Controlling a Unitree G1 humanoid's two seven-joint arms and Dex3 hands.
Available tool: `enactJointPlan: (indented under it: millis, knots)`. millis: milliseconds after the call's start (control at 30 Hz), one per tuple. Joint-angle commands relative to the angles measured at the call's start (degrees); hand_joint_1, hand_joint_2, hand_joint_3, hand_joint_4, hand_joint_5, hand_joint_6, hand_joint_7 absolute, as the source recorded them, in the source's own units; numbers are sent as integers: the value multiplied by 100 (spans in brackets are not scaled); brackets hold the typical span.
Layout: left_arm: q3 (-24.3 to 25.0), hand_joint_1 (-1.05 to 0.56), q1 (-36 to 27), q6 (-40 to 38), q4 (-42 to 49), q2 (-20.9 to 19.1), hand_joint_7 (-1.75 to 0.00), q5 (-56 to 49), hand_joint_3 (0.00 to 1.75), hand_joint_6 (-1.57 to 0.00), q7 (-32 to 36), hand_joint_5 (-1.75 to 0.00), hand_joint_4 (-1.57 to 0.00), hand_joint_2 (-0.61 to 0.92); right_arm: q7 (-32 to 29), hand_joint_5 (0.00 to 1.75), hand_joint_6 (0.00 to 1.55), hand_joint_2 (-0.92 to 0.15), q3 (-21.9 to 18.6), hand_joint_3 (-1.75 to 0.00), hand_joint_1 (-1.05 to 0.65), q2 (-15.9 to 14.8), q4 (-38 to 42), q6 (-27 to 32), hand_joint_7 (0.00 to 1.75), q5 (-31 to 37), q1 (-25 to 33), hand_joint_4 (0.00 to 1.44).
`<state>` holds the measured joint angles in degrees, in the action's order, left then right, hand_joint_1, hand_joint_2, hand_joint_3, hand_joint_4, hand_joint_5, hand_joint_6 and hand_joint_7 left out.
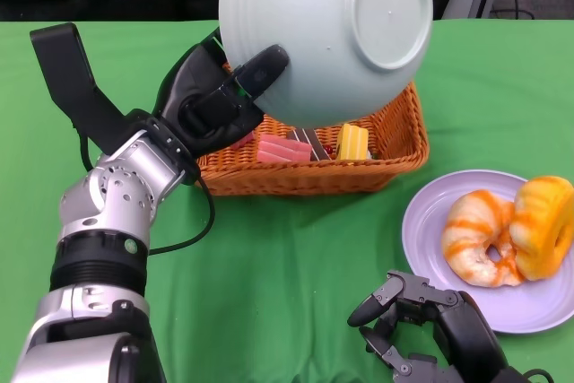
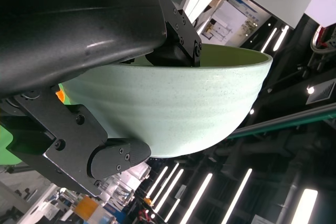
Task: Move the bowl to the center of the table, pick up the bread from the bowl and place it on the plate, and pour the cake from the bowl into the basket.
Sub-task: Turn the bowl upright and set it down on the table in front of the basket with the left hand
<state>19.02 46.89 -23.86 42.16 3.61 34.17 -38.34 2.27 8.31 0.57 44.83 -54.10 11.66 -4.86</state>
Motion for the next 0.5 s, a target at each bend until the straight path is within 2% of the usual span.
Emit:
enactJointPlan:
  millis: [33,300,500]
  knots:
    - [31,-14,169,54,-135,-25,-150,121,99,-71,-38,-174,-63,71,-40,132,83,-58,3,-78,-6,-81,-86,-11,102,6,-7,87]
    - [20,-15,208,1,-219,-23,-153,120,103,-70,46,-172,-65,71,40,132,82,-59,0,-77,-6,-77,-274,105,102,-68,54,86]
    - [63,-12,342,-256,-420,19,-147,187,101,-75,395,-167,-69,74,101,139,72,-72,-5,-62,-7,-74,-572,169,109,-133,131,76]
